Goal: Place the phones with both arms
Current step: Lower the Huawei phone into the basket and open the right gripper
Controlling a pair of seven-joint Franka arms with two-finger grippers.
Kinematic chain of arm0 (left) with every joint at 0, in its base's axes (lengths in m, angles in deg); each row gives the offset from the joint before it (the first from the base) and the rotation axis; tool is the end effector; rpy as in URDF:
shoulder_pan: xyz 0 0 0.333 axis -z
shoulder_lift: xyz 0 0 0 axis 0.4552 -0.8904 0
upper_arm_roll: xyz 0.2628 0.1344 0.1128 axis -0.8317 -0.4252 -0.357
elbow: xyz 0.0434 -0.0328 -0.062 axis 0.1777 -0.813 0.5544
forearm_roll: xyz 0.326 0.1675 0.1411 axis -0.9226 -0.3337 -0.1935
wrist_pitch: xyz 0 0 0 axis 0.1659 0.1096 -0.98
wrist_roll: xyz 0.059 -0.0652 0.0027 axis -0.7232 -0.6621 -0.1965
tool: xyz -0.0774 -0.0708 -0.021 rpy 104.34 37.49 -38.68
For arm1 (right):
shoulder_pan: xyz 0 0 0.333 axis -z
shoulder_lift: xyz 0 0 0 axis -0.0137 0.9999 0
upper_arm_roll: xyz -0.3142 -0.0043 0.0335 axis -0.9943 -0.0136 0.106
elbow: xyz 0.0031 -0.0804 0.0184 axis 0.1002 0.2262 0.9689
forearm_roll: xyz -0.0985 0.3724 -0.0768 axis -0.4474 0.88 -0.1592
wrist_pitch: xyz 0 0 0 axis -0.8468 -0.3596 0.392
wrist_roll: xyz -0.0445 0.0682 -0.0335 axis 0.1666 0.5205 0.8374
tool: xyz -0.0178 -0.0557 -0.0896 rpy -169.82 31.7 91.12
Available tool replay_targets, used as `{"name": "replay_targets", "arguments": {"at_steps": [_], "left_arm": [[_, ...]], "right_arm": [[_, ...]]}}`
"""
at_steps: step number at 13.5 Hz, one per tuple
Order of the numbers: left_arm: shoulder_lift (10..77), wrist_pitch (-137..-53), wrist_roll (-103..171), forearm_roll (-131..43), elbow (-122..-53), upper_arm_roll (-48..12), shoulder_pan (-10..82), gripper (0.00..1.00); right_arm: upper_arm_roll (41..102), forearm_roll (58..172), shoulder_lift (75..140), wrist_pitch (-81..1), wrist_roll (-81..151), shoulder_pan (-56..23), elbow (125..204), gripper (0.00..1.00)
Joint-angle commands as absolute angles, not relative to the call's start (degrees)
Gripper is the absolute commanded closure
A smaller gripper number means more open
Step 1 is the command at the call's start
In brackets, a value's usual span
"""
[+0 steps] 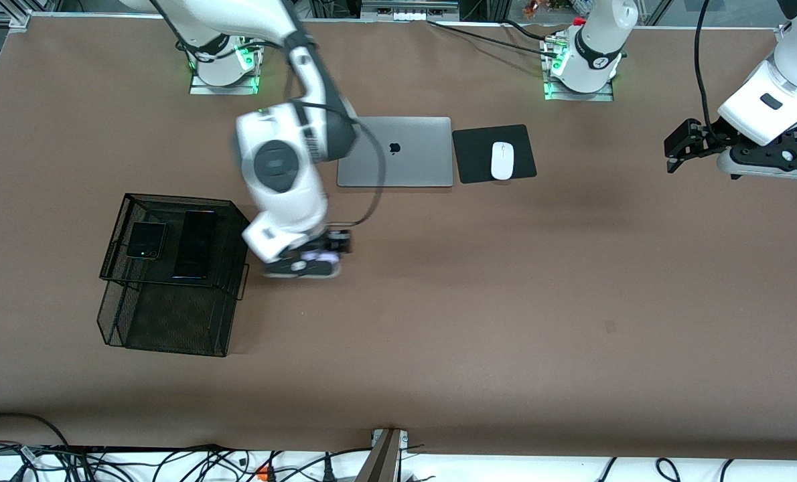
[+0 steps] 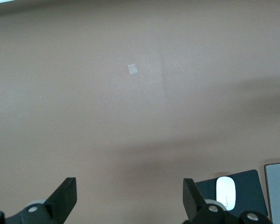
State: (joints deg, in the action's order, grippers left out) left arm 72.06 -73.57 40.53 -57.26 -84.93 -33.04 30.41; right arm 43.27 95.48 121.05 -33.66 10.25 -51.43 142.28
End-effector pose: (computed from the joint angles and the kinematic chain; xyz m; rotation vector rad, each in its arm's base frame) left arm 0.5430 -0.0571 0.6052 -3.0579 0.1986 -0.0550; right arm 0.6361 0.3350 0.3939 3.1037 -0.0307 0.0552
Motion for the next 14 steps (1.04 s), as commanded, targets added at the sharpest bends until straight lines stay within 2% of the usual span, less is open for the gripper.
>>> {"name": "replay_targets", "arguments": {"at_steps": [1, 4, 7, 14], "left_arm": [[71.81, -72.33, 41.21, -56.96, -83.58, -32.72, 30.33, 0.0], [71.81, -72.33, 41.3, -56.96, -83.58, -32.72, 30.33, 0.0], [71.81, -71.72, 41.12, -56.96, -83.5, -32.72, 30.33, 0.0], [71.81, -71.71, 41.04, -56.87, -83.5, -32.45, 30.42, 0.0]], "right_arm": [[44.31, 97.0, 122.15, -27.5, 18.66, -41.78, 136.17, 0.86], [44.13, 96.56, 122.67, -28.28, 26.92, -33.88, 135.47, 0.85], [44.13, 96.47, 125.92, -28.99, 34.41, -28.24, 131.08, 0.85], [45.53, 97.61, 131.72, -36.54, 41.37, -21.55, 130.1, 0.85]]}}
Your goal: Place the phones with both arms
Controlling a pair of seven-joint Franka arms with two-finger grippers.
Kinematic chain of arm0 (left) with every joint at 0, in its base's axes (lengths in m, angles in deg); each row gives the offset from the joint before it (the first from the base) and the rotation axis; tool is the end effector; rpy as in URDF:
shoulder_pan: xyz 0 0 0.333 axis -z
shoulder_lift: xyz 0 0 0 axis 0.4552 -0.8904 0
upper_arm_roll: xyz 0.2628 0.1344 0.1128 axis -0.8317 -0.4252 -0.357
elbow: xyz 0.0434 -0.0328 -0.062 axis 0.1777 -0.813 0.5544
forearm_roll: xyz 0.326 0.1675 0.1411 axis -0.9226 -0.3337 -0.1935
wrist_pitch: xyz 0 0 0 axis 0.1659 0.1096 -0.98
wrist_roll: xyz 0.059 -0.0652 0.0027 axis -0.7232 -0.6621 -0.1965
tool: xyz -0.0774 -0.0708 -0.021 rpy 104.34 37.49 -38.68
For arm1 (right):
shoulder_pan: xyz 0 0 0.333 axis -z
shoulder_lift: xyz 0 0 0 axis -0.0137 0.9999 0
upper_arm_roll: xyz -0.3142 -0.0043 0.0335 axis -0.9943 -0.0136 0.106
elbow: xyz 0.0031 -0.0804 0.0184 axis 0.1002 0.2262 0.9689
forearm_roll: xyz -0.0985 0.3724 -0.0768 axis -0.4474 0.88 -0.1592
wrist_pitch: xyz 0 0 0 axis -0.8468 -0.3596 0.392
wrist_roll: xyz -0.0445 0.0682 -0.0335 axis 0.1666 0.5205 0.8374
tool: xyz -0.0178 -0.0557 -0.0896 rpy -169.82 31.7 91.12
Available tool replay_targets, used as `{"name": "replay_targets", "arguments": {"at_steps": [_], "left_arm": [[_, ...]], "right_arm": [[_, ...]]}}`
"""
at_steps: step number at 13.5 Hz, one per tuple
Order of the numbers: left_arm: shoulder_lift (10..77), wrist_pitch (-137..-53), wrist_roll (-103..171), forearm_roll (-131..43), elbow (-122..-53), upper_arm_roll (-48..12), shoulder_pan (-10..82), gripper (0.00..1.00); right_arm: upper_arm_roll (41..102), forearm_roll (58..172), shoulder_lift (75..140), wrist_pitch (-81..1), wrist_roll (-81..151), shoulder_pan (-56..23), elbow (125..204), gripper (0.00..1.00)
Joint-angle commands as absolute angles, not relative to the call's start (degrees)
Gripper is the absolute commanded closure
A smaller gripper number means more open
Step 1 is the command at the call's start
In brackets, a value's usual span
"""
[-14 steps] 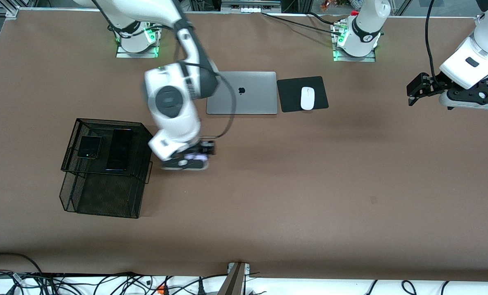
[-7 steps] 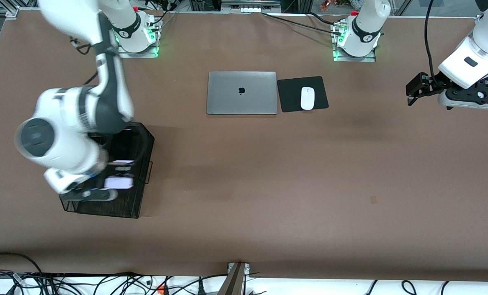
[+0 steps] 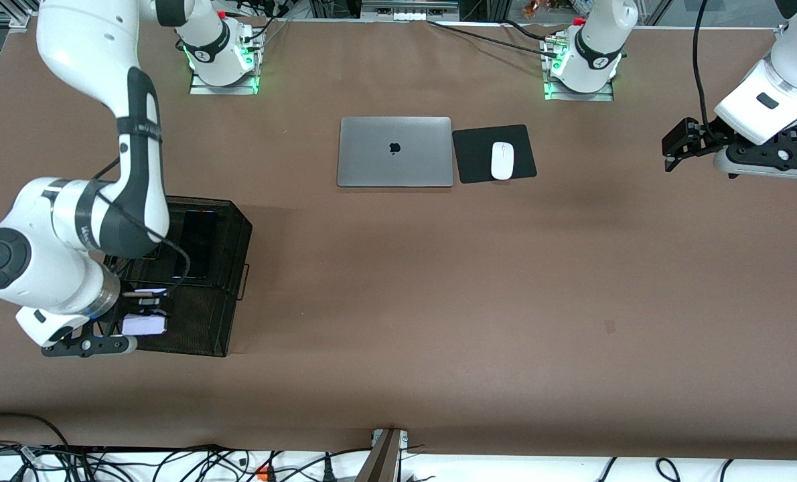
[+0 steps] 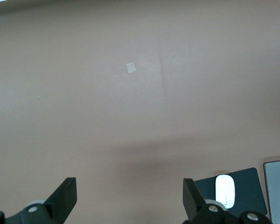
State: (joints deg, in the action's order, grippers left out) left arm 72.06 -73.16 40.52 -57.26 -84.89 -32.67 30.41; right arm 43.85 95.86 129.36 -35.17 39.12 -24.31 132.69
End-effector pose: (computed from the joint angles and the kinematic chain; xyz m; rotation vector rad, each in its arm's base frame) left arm 0.5419 -0.0605 0.6049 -3.0569 0.2077 -0.0455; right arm 0.7528 0.0456 0.3712 3.0326 0.1189 0.0973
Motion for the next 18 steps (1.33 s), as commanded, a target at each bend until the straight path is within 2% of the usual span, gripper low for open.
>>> {"name": "replay_targets", "arguments": {"at_steps": [1, 5, 7, 10, 11, 13, 18], "left_arm": [[71.81, -71.71, 41.04, -56.87, -83.5, -32.45, 30.42, 0.0], [71.81, -71.71, 41.04, -56.87, -83.5, -32.37, 30.33, 0.0], [71.81, -71.63, 41.04, -56.87, -83.5, -32.37, 30.33, 0.0], [71.81, -71.63, 41.04, -56.87, -83.5, -32.37, 30.33, 0.0], [71.81, -71.63, 41.04, -56.87, -83.5, -32.37, 30.33, 0.0], [71.81, -71.63, 41.04, -56.87, -83.5, -32.37, 30.33, 0.0], [71.81, -71.63, 41.12, -56.87, -83.5, -32.37, 30.33, 0.0]], "right_arm": [[46.41, 97.7, 132.43, -37.51, 41.98, -20.67, 130.1, 0.85], [51.32, 97.97, 134.79, -40.15, 44.36, -16.28, 130.37, 0.85], [51.96, 98.32, 136.56, -40.15, 43.74, -15.83, 130.63, 0.85], [51.96, 100.07, 135.78, -39.27, 43.3, -17.14, 134.48, 0.84], [51.96, 100.16, 135.77, -39.27, 43.39, -17.23, 134.67, 0.72], [51.87, 100.25, 135.6, -39.27, 42.87, -16.71, 134.59, 0.0], [50.91, 99.38, 126.3, -32.61, 42.42, -17.14, 134.06, 0.0]]}}
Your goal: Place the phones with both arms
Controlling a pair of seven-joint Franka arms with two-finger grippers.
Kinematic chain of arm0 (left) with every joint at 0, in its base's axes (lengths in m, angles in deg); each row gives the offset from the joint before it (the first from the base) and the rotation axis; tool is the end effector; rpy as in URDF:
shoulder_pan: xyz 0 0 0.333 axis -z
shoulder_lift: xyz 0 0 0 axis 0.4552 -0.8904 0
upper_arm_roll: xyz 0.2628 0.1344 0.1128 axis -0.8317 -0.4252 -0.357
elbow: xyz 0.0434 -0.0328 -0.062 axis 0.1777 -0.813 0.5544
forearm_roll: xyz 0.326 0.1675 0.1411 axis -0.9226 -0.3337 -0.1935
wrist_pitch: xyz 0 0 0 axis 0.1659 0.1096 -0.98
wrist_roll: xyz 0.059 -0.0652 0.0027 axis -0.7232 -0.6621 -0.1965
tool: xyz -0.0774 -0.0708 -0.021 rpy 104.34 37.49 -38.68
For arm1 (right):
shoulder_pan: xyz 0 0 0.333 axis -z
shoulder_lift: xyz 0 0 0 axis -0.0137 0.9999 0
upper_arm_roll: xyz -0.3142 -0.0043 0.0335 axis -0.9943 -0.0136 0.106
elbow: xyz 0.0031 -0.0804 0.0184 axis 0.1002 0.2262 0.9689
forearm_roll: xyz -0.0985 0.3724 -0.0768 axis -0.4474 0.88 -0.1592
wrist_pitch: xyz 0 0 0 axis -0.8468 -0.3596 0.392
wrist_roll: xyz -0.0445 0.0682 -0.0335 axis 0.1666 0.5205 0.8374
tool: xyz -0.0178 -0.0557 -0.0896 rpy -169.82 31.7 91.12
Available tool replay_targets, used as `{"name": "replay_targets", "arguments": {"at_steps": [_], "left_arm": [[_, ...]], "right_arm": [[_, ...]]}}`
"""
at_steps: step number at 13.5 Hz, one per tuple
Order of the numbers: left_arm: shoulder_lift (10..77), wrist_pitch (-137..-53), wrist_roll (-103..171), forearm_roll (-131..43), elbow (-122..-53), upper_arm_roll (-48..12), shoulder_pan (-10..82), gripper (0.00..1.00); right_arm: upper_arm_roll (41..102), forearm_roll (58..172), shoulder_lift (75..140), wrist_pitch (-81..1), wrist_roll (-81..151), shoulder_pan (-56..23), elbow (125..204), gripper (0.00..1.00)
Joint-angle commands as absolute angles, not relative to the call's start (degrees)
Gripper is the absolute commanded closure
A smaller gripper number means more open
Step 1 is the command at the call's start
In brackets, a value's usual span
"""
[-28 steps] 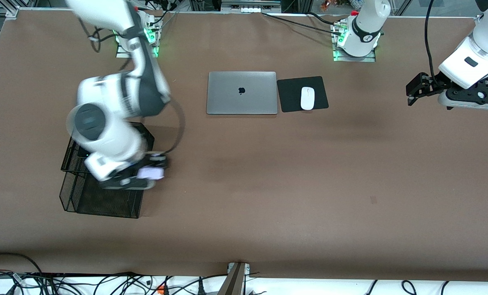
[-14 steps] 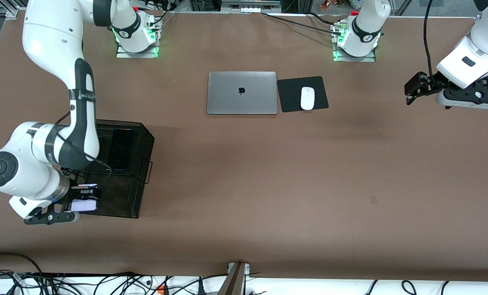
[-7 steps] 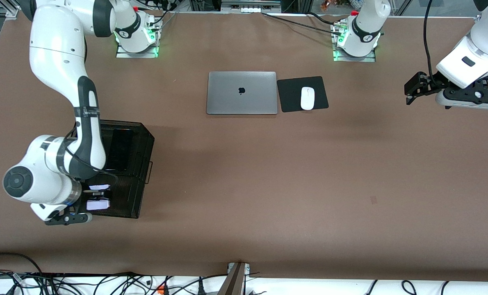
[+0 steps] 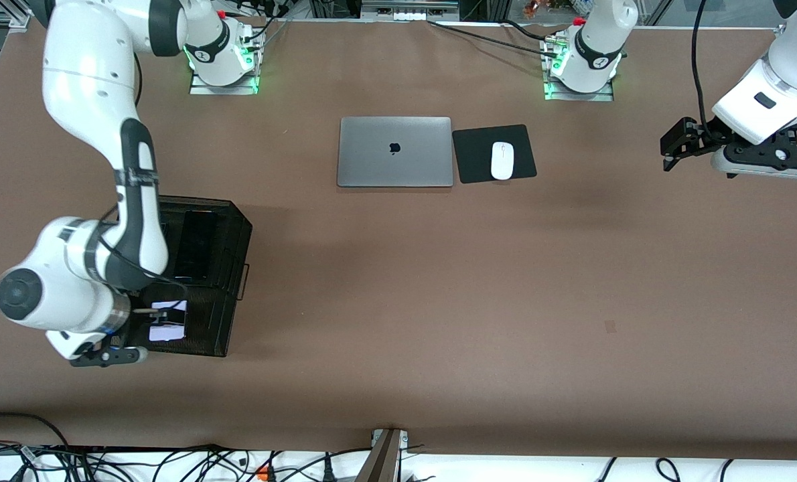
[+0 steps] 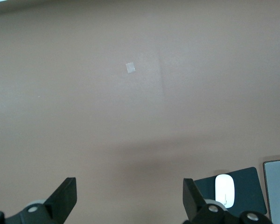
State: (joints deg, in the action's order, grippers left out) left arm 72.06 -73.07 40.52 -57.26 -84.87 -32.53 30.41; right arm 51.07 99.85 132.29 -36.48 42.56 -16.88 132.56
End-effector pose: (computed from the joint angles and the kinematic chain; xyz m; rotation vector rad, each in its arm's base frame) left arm 0.5416 -0.0618 0.6049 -3.0565 0.2113 -0.0438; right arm 0.7582 0.0170 0.3150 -3.1155 -0.1129 -0.0290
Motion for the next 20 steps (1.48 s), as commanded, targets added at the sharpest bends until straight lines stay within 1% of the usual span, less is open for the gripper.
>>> {"name": "replay_targets", "arguments": {"at_steps": [1, 2, 5, 7, 9, 11, 12, 14, 16, 18, 20], "left_arm": [[71.81, -71.63, 40.95, -56.87, -83.5, -32.19, 30.42, 0.0], [71.81, -71.63, 40.95, -56.78, -83.5, -31.93, 30.33, 0.0], [71.81, -71.37, 41.04, -56.78, -83.5, -31.93, 30.16, 0.0], [71.81, -71.36, 41.04, -56.69, -83.5, -32.01, 30.16, 0.0], [71.81, -71.27, 41.12, -56.43, -83.5, -32.01, 29.81, 0.0], [71.72, -71.27, 40.95, -56.43, -83.5, -31.93, 29.89, 0.0], [71.81, -71.27, 41.21, -56.43, -83.5, -31.93, 29.81, 0.0], [71.81, -71.27, 41.48, -56.43, -83.5, -32.01, 29.8, 0.0], [71.72, -71.27, 41.21, -56.34, -83.5, -32.01, 29.72, 0.0], [71.72, -71.28, 41.04, -56.34, -83.5, -32.01, 29.63, 0.0], [71.72, -71.36, 41.04, -56.26, -83.5, -32.01, 29.72, 0.0]], "right_arm": [[50.55, 98.24, 124.02, -29.72, 42.25, -17.15, 134.15, 0.0], [50.38, 97.53, 121.99, -26.04, 42.16, -17.23, 134.15, 0.0], [50.11, 90.6, 115.05, -17.77, 39.19, -18.81, 135.37, 0.0], [50.11, 89.45, 111.44, -16.51, 38.29, -20.21, 138.18, 0.0], [51.42, 85.25, 106.45, -17.64, 36.55, -21.01, 143.61, 0.0], [57.81, 78.93, 98.2, -20.88, 31.81, -19.53, 152.03, 0.0], [62.11, 76.63, 93.8, -22.56, 30.22, -16.3, 156.6, 0.0], [70.9, 75.73, 88.51, -22.49, 28.63, -7.52, 160.33, 0.0], [74.36, 75.82, 86.73, -19.52, 28.62, -2.31, 159.9, 0.0], [74.81, 75.99, 86.99, -14.86, 29.93, -1.06, 156.58, 0.0], [74.63, 76.08, 87.34, -11.86, 29.42, -1.06, 155.51, 0.0]]}}
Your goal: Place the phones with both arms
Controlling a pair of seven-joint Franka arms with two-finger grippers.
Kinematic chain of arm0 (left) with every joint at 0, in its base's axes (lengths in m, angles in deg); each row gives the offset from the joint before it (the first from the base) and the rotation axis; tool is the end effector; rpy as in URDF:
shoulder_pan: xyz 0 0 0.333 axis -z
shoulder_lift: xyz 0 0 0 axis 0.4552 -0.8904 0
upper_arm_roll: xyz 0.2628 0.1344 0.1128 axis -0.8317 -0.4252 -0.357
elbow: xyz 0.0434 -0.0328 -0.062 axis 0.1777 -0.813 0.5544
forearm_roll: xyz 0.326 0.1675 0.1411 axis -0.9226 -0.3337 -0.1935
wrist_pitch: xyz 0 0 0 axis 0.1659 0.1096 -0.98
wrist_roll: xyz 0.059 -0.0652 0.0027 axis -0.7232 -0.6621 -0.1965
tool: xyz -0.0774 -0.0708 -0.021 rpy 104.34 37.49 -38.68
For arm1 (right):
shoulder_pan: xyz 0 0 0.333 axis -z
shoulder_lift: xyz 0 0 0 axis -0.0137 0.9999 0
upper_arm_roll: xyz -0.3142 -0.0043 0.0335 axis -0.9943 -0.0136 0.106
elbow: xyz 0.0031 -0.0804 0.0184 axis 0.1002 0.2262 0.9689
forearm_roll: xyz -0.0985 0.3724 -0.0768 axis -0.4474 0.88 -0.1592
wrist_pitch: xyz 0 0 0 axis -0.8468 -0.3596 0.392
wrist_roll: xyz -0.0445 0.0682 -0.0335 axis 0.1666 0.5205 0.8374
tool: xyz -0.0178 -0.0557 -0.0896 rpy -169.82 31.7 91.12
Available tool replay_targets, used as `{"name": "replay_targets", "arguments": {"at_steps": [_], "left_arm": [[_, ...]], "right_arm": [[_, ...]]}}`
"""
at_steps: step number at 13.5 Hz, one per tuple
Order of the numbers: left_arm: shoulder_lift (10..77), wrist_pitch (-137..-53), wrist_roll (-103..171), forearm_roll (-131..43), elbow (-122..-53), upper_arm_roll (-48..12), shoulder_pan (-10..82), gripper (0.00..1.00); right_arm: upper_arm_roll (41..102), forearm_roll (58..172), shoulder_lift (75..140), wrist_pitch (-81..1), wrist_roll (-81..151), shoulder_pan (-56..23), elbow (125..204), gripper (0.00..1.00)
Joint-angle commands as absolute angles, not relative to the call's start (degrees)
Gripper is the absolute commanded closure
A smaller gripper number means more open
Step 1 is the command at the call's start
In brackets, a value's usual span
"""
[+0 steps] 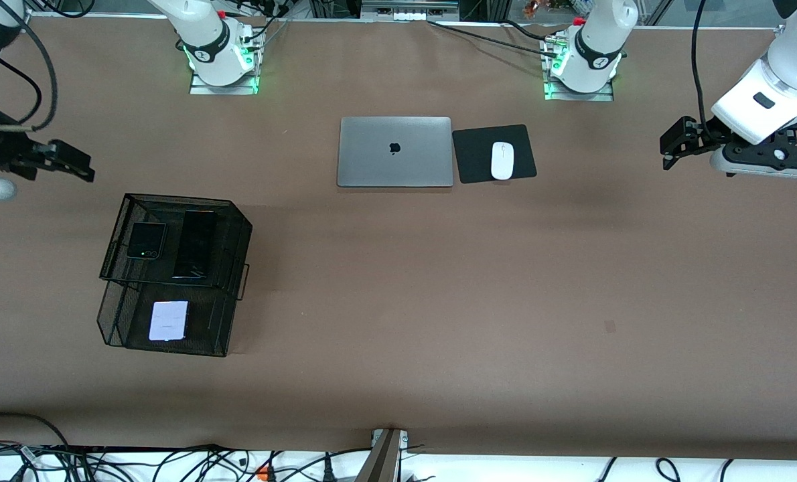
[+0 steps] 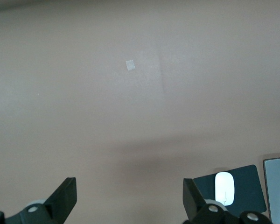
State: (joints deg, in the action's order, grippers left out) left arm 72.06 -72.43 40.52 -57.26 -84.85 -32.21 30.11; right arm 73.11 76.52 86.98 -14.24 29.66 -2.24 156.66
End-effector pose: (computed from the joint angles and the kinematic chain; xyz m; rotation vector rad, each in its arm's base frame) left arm 0.5405 -0.0619 0.6040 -3.0557 0.2111 -0.0272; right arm 0.5676 -0.0099 0.5840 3.1158 -0.0280 -0.1241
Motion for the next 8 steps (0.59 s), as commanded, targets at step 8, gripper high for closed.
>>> {"name": "replay_targets", "arguments": {"at_steps": [8], "left_arm": [[71.02, -71.45, 41.12, -56.26, -82.88, -32.01, 29.72, 0.0]], "right_arm": [[74.11, 76.52, 87.34, -11.41, 28.62, -1.15, 155.51, 0.0]]}}
